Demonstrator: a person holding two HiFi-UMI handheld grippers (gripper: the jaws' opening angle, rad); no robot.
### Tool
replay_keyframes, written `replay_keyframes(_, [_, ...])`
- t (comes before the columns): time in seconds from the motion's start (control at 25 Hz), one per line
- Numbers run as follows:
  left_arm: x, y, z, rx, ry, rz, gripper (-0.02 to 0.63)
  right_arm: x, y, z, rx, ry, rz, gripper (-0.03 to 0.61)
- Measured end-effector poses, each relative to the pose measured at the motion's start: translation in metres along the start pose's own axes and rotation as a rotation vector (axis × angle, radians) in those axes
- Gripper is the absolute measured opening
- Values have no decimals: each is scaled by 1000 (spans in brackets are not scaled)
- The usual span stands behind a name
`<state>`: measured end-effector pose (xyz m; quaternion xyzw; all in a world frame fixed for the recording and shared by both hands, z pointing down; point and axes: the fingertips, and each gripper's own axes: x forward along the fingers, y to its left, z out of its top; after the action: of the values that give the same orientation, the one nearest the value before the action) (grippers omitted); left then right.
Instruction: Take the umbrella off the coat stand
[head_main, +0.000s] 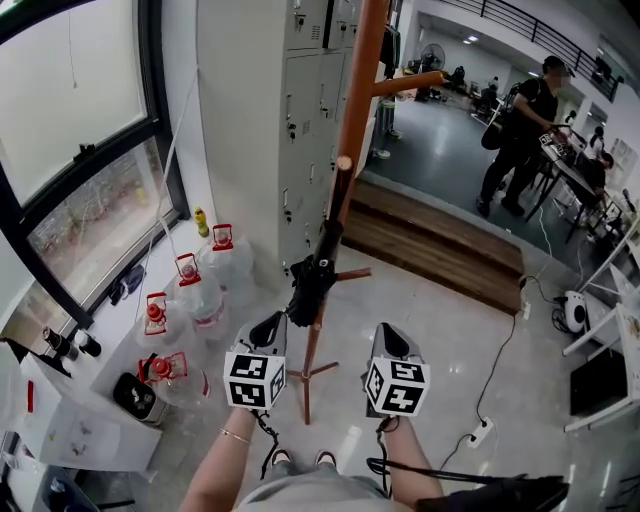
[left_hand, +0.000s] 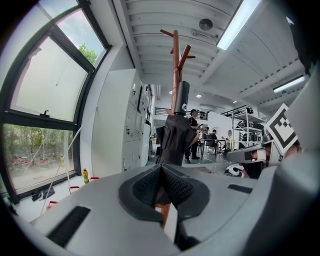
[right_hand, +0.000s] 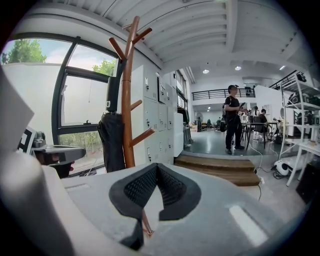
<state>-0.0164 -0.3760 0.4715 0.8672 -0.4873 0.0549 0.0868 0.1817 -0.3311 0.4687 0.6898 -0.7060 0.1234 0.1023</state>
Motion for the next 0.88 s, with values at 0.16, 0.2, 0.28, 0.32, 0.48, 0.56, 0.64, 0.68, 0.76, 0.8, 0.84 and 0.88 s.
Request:
replay_keyframes(0.16, [3, -3, 0, -6, -1, -17, 6, 1, -2, -6, 10, 14, 1, 5])
replay_keyframes(0.2, [4, -5, 0, -10, -1, -26, 6, 1, -2, -8, 10, 18, 2, 5])
replay_keyframes(0.28, [5, -8, -1, -14, -2, -40, 6, 0, -4, -10, 10, 23, 0, 5])
replay_keyframes(0.32, [5, -9, -1, -12, -2, -44, 8, -1, -6, -10, 10, 24, -3, 5])
replay_keyframes(0.48, [6, -16, -3, -10, 1, -64, 9, -3, -11, -11, 13, 24, -15, 5])
replay_keyframes(0.56, [8, -19, -3, -16, 4, -82, 77, -3, -13, -12, 12, 27, -17, 5])
replay_keyframes(0.64, [9, -21, -3, -17, 7, -94, 94, -3, -13, -13, 12, 28, -16, 5])
replay_keyframes(0.68, [10, -21, -2, -16, 7, -96, 94, -2, -13, -13, 13, 28, -16, 5])
replay_keyframes(0.76, [10, -20, 0, -15, 7, -99, 97, -2, -13, -13, 15, 27, -15, 5])
replay_keyframes(0.8, [11, -20, 0, -15, 8, -101, 110, -1, -13, -13, 16, 27, -15, 5])
replay_keyframes(0.84, [12, -20, 0, -14, 10, -102, 124, -1, -13, -14, 17, 28, -15, 5])
replay_keyframes(0.88, [12, -19, 0, -14, 12, -102, 138, -1, -13, -14, 18, 28, -15, 5])
